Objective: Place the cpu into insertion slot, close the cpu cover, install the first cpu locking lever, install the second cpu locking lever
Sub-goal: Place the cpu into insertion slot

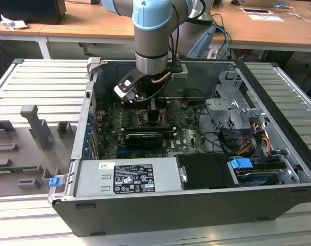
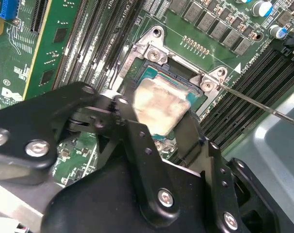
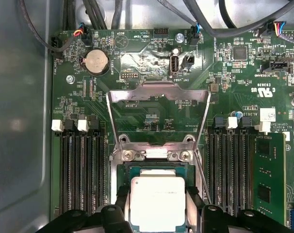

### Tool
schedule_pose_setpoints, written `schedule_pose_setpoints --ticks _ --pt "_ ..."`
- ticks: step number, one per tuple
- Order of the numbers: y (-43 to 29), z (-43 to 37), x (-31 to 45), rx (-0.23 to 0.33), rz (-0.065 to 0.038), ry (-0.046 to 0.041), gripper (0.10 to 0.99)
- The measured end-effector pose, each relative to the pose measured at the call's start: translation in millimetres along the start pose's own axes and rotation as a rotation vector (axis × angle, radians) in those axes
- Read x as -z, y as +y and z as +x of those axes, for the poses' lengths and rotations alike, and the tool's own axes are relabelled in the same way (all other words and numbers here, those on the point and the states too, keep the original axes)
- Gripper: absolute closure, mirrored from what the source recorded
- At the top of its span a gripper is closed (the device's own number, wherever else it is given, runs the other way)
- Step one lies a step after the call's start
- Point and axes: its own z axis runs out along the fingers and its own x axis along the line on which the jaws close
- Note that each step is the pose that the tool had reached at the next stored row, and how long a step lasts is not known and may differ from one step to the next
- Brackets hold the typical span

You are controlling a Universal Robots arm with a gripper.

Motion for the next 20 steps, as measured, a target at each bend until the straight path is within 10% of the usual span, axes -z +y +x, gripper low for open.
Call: schedule_pose_setpoints --ticks 20 --pt "0.3 3.2 4.2 0.031 0.001 -0.0106 0.557"
